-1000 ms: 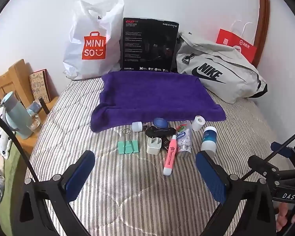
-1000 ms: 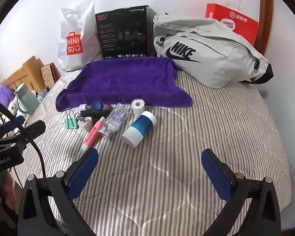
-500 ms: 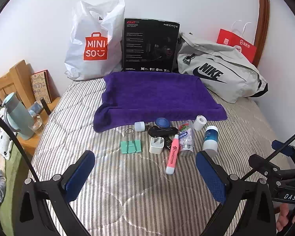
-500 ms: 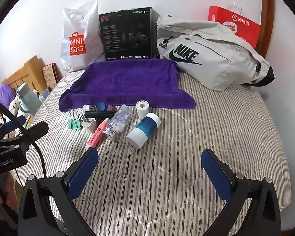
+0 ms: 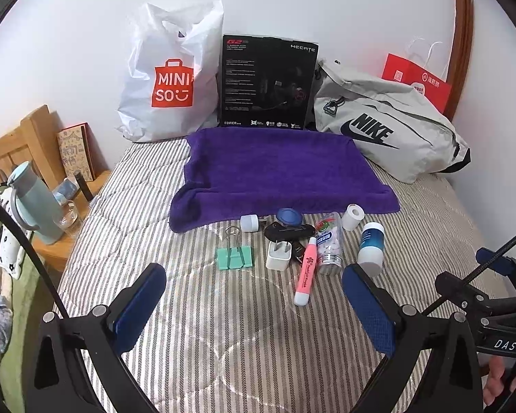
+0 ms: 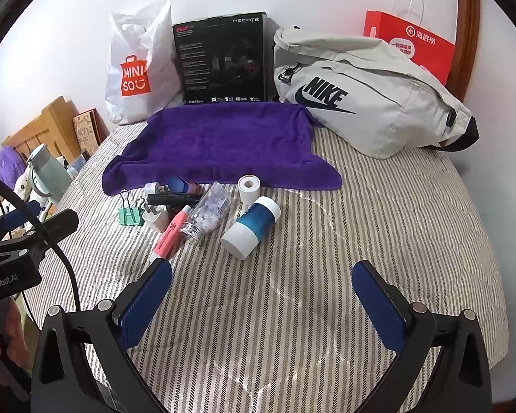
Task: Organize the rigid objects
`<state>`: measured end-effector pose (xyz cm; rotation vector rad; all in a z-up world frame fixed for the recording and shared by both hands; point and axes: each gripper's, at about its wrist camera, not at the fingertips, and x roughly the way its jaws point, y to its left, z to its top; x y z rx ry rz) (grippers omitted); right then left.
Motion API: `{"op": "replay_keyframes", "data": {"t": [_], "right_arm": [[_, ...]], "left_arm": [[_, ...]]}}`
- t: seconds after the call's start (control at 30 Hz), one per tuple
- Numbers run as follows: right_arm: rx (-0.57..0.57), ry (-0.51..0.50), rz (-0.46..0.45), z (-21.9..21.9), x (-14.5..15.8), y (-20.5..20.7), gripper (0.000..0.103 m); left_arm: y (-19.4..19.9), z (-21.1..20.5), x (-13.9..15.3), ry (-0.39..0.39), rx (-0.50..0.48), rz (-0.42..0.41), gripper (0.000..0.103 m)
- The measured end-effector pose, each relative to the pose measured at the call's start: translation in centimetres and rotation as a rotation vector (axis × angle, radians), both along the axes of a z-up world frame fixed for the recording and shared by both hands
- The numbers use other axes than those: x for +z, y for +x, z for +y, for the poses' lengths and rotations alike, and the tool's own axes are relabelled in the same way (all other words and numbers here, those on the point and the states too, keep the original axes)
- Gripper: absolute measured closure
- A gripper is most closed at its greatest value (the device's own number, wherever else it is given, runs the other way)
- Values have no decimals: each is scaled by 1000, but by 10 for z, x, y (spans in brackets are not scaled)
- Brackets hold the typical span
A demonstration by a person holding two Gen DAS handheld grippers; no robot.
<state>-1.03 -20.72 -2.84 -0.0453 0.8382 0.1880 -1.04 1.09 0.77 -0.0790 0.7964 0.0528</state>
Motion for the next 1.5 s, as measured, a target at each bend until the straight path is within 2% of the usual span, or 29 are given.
{"op": "replay_keyframes", "data": {"t": [1.5], "right_arm": [[13,-13,-3,3,3,-7,0]], "left_arm": [[-4,4,1,11,0,11,0]]}}
